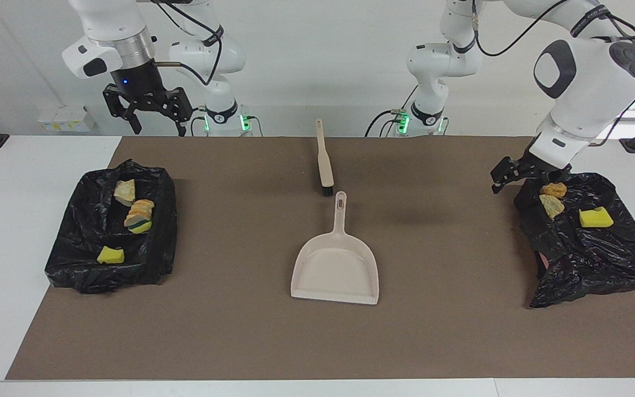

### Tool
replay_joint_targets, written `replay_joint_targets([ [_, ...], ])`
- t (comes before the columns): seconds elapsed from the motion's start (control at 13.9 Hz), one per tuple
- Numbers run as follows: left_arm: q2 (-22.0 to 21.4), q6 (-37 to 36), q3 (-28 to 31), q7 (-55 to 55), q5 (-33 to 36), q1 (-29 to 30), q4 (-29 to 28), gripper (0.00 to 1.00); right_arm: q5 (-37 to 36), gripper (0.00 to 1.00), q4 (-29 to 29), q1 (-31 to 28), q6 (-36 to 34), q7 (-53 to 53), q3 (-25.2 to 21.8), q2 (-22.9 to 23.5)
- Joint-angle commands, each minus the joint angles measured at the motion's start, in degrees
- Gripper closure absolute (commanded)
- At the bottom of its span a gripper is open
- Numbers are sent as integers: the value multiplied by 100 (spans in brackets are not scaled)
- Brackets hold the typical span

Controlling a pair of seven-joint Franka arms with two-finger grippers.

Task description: Sweep and dump trash in bin

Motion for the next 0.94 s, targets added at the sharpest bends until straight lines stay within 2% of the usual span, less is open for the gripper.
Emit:
replay_joint_targets([
  [0.0, -158, -673, 50, -44, 88, -16, 258, 0, 91, 0, 59, -74, -112, -81, 36, 6],
  [0.36, -413, -1255, 24, -115, 176, -33, 488, 0, 91, 0, 59, -74, -112, -81, 36, 14],
  [0.5, -579, -1282, -12, -124, 194, -33, 357, 0, 91, 0, 59, -74, -103, -81, 36, 6],
  [0.87, -607, -1221, -21, -123, 194, -86, 295, 0, 82, 0, 15, -100, -349, -142, 27, -38],
])
